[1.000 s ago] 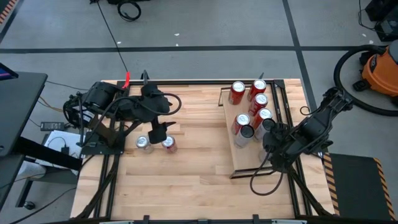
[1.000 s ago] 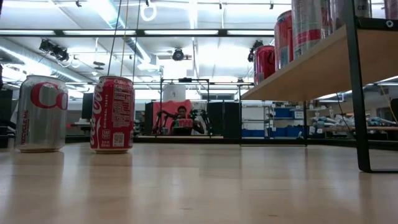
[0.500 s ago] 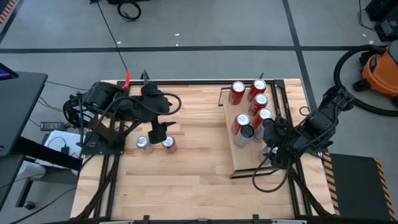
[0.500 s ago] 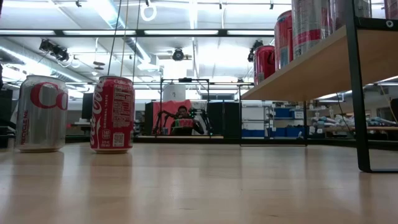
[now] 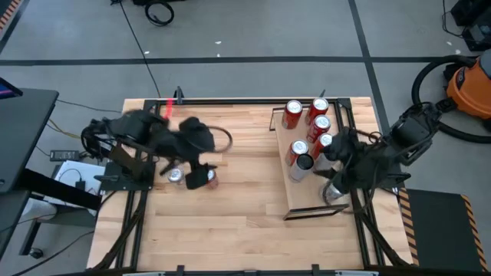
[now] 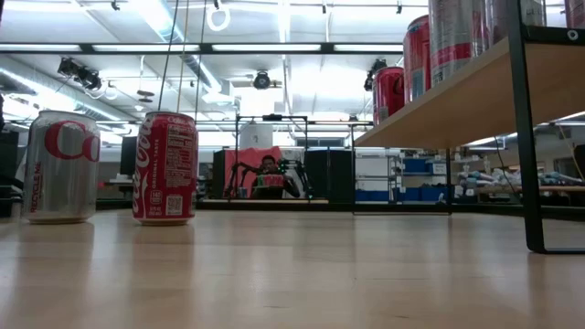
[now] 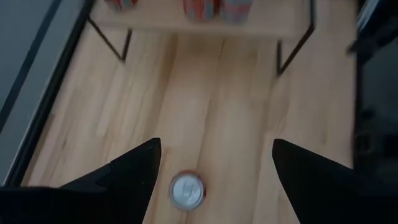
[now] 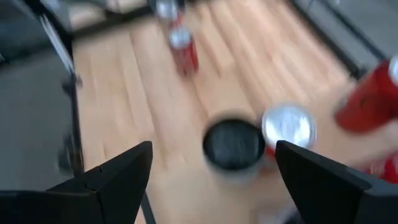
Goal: Place canned beverage on shelf
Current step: Put the red white soda can on the shelf aligned with the other red white soda can
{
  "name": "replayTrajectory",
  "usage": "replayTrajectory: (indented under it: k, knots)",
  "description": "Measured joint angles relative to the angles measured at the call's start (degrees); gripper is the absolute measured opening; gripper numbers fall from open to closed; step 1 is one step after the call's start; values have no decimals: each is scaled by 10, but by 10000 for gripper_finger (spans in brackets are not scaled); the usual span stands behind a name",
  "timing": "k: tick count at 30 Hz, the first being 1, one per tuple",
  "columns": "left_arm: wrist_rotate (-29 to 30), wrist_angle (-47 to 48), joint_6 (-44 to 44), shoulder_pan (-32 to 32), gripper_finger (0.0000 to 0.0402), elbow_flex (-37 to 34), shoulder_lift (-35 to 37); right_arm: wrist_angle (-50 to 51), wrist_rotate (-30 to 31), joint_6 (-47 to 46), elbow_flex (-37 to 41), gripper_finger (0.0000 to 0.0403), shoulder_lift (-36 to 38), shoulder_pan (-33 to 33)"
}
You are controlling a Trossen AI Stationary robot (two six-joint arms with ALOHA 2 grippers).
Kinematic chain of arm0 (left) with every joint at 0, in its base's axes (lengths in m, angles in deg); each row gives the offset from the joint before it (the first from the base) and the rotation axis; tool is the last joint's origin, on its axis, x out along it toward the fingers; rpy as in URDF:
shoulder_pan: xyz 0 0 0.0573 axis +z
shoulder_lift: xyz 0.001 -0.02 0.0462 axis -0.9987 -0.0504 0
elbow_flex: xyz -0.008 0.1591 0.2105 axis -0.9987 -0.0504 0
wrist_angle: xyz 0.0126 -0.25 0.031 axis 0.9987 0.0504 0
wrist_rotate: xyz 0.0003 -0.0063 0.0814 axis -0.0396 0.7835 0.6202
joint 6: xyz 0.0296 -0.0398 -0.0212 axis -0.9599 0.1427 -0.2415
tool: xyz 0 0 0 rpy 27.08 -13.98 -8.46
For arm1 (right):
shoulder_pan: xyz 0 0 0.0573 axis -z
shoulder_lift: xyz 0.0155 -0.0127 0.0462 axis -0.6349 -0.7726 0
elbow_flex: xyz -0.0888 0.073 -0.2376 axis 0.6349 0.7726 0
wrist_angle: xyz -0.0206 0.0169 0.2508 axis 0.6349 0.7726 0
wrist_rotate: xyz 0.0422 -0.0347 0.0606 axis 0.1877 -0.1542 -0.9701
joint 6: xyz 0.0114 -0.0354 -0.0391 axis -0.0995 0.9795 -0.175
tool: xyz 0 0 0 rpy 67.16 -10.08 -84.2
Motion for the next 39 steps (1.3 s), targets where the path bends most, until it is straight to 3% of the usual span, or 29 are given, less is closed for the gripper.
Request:
replayTrajectory:
  k: [3,7,11,19,27,34,39]
  knots:
    - [0,-19,0,-9,318,-57,1,-82,10,39,-5,350,0,20]
    - [0,-32,0,-12,318,-103,5,-198,-33,119,-5,350,0,47]
    - [1,-37,14,4,318,-147,40,-256,-42,186,-5,348,0,66]
    - [-35,-146,147,66,318,-327,132,-261,-66,226,-5,348,-10,114]
    - [-56,-168,285,80,318,-453,125,-270,-61,282,-5,348,-17,153]
    - [-80,-166,341,80,318,-500,118,-282,-69,325,-5,348,-20,174]
    - [-80,-138,331,80,318,-513,118,-282,-66,344,-5,348,-20,189]
